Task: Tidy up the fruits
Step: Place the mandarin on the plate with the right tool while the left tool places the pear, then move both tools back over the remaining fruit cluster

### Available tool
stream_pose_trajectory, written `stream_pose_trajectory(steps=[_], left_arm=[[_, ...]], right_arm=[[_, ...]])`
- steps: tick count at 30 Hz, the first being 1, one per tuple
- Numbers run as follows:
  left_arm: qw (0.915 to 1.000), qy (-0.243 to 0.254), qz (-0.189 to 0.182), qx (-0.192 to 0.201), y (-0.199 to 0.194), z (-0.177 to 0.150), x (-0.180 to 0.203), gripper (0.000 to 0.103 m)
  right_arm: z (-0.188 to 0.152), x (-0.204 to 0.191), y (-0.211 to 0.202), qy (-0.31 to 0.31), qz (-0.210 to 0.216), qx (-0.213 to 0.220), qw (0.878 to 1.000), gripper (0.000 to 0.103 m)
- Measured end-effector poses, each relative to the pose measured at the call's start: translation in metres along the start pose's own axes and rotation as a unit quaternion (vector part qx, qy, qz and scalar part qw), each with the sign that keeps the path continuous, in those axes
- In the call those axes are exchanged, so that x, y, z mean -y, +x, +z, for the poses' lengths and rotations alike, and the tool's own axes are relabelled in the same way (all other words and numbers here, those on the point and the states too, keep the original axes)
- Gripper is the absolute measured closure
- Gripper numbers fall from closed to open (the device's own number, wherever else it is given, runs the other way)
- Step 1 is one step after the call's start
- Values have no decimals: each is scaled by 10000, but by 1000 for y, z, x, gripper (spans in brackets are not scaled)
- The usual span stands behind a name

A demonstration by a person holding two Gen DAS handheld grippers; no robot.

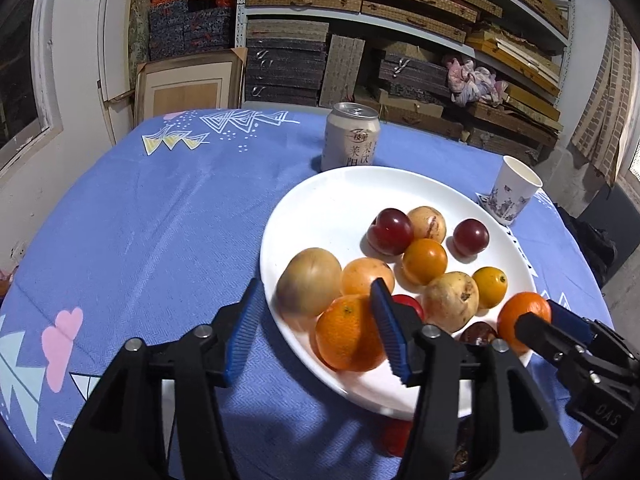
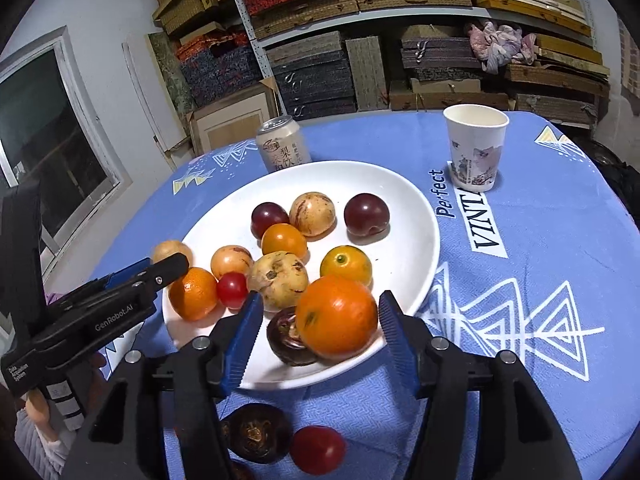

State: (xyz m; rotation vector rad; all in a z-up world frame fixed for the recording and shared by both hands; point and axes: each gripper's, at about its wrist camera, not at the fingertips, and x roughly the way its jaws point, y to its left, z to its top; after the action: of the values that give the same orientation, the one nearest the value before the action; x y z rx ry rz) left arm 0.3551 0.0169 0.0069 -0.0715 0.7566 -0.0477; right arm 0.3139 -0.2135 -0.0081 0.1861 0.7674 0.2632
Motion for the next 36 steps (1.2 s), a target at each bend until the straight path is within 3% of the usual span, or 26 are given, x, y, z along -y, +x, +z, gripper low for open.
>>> stream_pose_trajectory(steps=[3,6,18,26,30,36], left_arm=[[9999,123,58,47,-3,-2,5,42],[9994,226,152,196,-10,-5,10,31],[9988,276,182,348,-37,-16,8,30],[9995,199,166,202,-64,-46,-6,25],[9991,419,-97,-55,-86,-82,-6,25],[9907,1144,-734,-15,-130,-136,13,25]], right_arm=[[-1,0,-4,11,37,33,10000,40],[-3,-5,-10,-78,47,74,9999,40],[-18,-16,-40,-293,170,205,9992,37],[-50,-15,-64,-228,268,207,9992,33],[-68,-13,-82,-212,300,268,9990,30],[-84,-2,-99,-50,402,292,9988,28]])
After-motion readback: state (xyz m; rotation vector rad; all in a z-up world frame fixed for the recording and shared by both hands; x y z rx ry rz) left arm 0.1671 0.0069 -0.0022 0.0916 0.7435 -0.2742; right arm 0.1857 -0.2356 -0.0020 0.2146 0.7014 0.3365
